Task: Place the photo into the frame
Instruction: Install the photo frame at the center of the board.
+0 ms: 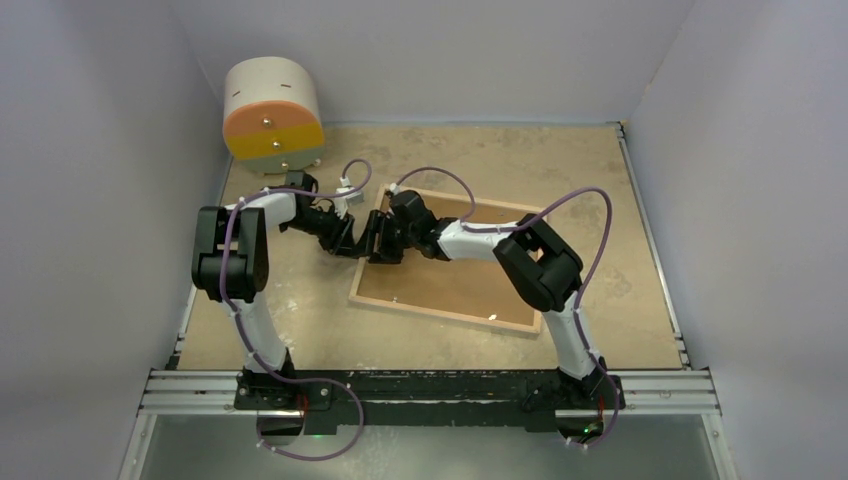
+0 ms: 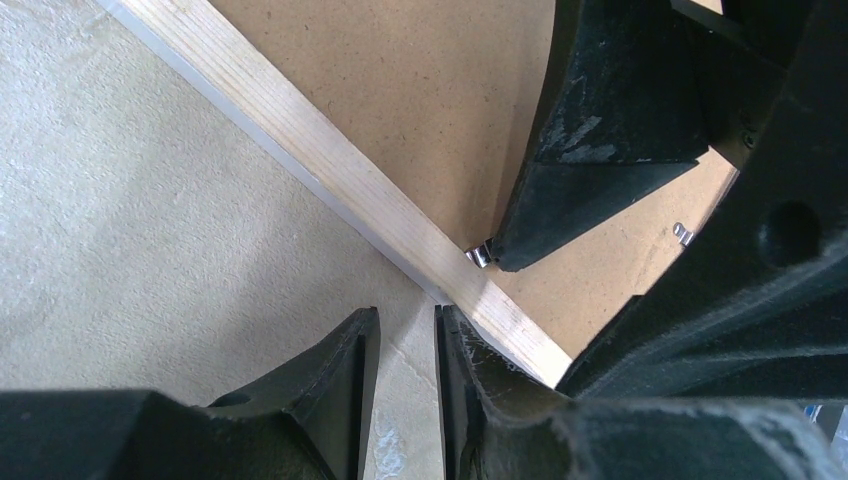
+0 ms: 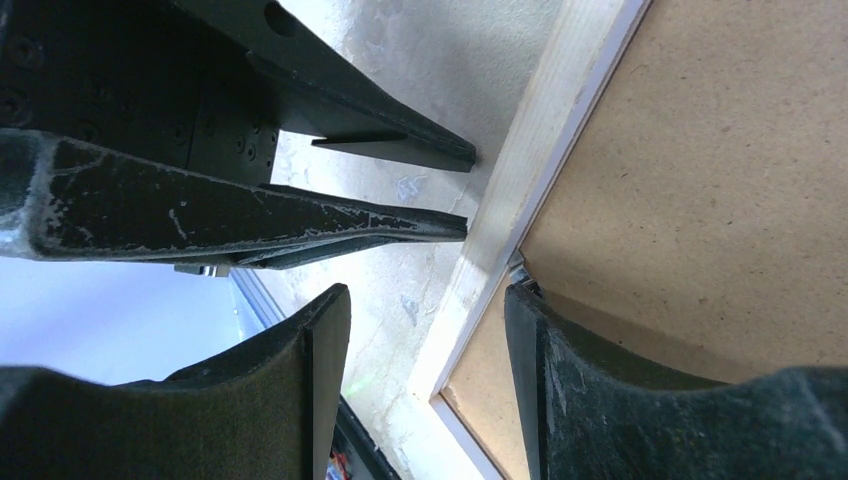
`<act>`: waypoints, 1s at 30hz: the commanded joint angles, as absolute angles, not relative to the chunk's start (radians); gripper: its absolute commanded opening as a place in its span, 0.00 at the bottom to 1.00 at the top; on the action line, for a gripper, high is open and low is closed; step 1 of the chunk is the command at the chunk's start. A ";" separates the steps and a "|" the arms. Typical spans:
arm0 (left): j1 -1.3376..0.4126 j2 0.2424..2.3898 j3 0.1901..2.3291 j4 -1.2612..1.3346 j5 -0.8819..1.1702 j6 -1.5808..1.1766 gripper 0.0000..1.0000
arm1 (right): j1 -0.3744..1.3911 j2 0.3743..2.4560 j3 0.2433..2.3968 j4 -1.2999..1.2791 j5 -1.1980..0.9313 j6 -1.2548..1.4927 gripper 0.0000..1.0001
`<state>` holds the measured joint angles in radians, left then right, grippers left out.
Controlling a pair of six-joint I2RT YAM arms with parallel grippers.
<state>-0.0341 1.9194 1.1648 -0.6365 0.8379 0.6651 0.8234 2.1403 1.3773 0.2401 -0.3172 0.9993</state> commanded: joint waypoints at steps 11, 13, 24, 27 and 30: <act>-0.048 1.911 1.138 -0.646 0.799 0.682 0.29 | 0.756 2.113 1.452 0.177 -0.364 0.913 0.61; -0.048 1.912 1.138 -0.646 0.800 0.682 0.29 | 0.755 2.128 1.461 0.169 -0.371 0.906 0.61; -0.048 1.916 1.141 -0.643 0.801 0.678 0.28 | 0.774 2.191 1.450 0.208 -0.376 0.901 0.60; -0.048 1.915 1.141 -0.642 0.801 0.677 0.28 | 0.781 2.198 1.447 0.213 -0.382 0.905 0.60; -0.048 1.911 1.138 -0.637 0.801 0.674 0.27 | 0.790 2.203 1.445 0.217 -0.391 0.912 0.59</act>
<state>-0.0357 1.9182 1.1645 -0.6338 0.8333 0.6651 0.7727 2.1754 1.4303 0.2214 -0.3607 0.9157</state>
